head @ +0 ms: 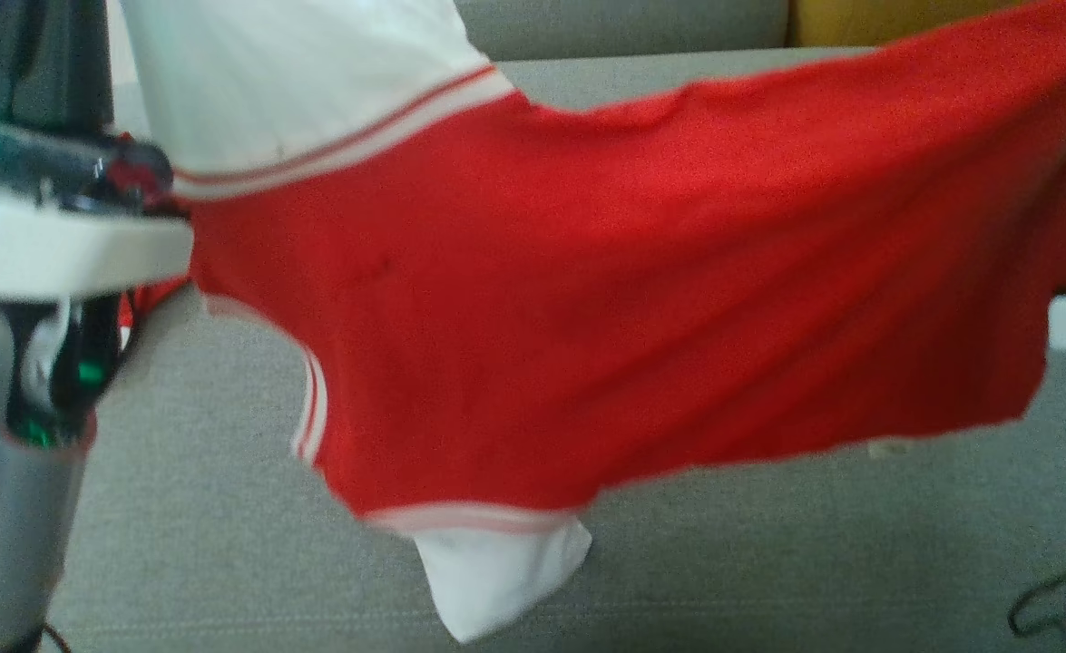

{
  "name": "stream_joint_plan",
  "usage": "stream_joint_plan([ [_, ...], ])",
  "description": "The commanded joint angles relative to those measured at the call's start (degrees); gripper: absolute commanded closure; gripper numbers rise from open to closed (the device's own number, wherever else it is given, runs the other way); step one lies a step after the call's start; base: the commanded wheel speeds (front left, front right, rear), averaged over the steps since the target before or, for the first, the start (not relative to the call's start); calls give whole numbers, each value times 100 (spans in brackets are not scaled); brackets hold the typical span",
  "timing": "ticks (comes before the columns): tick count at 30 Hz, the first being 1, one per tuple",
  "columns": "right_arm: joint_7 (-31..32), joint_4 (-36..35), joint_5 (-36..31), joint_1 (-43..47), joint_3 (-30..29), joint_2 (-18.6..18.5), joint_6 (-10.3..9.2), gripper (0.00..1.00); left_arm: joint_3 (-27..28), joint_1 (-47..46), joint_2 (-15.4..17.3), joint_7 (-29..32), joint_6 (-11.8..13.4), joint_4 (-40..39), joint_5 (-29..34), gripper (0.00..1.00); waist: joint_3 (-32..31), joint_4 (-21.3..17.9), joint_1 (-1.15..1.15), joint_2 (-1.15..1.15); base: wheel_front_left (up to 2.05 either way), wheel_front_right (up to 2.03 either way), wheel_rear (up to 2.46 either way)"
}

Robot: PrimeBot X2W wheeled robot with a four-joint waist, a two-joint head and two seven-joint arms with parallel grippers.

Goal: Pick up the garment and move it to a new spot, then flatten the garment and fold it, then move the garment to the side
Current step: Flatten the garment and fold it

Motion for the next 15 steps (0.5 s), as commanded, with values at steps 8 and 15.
stream_joint_plan([
  [8,-187,1264,453,-2061,354,31,-4,100,29,-2008,-21,-51,-471,1404,-111,100,541,-51,0,0,0,0,0],
  [15,-1014,3344,740,-4342,508,117,-4,100,-21,-4010,-256,-513,-822,3393,-2,100,1035,-125,0,0,0,0,0],
])
